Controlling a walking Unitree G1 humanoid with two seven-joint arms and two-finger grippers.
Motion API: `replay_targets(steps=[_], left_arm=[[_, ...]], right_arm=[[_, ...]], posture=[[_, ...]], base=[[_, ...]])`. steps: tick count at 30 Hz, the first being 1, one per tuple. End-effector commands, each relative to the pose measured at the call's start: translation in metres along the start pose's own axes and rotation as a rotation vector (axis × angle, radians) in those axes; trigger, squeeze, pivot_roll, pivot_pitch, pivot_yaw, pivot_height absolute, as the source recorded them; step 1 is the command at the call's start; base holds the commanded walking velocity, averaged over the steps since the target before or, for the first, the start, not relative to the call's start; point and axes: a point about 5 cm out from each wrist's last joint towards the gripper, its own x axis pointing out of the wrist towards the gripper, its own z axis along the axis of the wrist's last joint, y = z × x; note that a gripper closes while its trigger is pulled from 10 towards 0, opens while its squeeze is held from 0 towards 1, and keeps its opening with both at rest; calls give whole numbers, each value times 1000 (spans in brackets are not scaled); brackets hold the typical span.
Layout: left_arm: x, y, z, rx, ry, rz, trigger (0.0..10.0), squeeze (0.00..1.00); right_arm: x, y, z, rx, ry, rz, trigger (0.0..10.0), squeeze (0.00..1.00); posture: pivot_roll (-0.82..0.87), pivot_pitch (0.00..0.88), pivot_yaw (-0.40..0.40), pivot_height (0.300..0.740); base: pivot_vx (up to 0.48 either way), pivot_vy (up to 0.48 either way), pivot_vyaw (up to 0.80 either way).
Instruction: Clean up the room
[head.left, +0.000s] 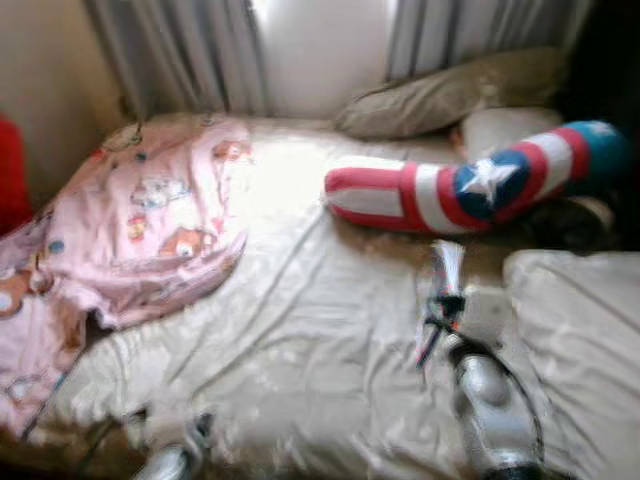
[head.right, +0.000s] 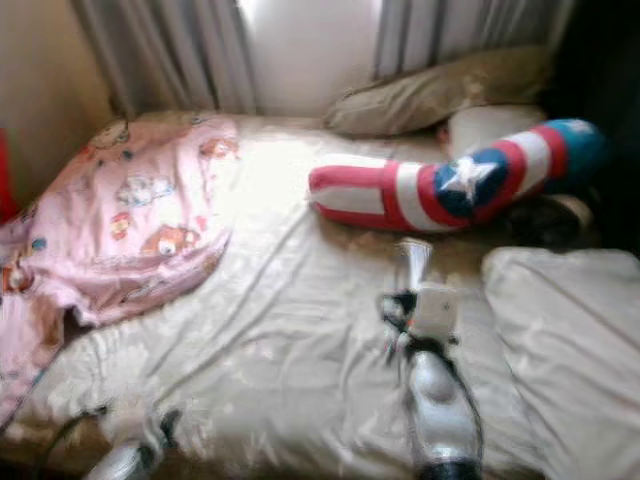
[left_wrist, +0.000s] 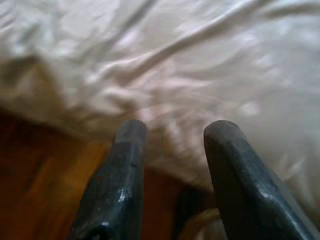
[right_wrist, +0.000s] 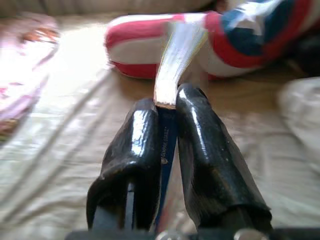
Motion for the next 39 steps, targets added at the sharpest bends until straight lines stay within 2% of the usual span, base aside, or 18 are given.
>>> replay_targets(steps=[1,5,10,12,16,18,22,24,25,26,27,28,30,36,39], left_arm=[[4,-14,9,-5,-30,-38,10000,0],[4,-15,9,-4,-31,-40,10000,0],[7,-17,23,-35,-93,-46,10000,0],[9,-19,38,-31,-157,-57,10000,0],[11,-25,66,-22,-283,-108,10000,0],[11,-26,72,-21,-312,-118,10000,0],[10,-26,87,42,-388,-166,10000,0],[9,-25,94,75,-427,-193,10000,0],[6,-26,101,111,-478,-227,10000,0],[6,-26,101,111,-478,-227,10000,0],[4,-26,107,106,-519,-239,10000,0],[3,-25,110,74,-542,-241,10000,0],[-1,-27,115,91,-589,-267,10000,0],[-6,-25,122,52,-644,-277,10000,0],[-7,-27,127,36,-661,-268,10000,0]], right_arm=[[0,-8,6,-12,-34,-14,10000,0],[0,-4,7,-1,-41,11,10000,0],[-1,5,12,62,-73,81,10000,0],[-1,8,12,55,-74,91,10000,0],[-2,3,10,102,-84,45,10000,0],[-2,2,12,110,-96,43,10000,0],[-4,0,12,34,-104,38,10000,0],[-4,-1,14,47,-115,34,10000,0],[-5,-1,17,57,-133,41,10000,0],[-5,-1,17,57,-133,41,10000,0],[-6,-1,18,55,-146,52,10000,0],[-7,-1,19,49,-152,58,10000,0],[-8,-2,20,51,-165,65,10000,0],[-9,-5,14,55,-140,34,10000,0],[-7,3,14,71,-118,50,10000,0]], posture=[[-19,30,19,740],[-20,31,18,740],[-16,33,18,740],[-20,34,21,740],[-14,38,26,740],[-14,38,26,740],[-26,37,35,740],[-29,33,35,740],[-29,28,40,740],[-29,28,40,740],[-28,22,43,740],[-28,20,43,740],[-27,16,44,740],[-29,0,43,740],[-26,0,47,735]], base=[[0,0,0],[0,0,0],[0,0,0],[0,0,0],[0,0,0],[0,0,0],[0,0,0],[0,0,0],[0,0,0],[0,0,0],[0,0,0],[0,0,0],[0,0,0],[0,0,0],[0,0,0]])
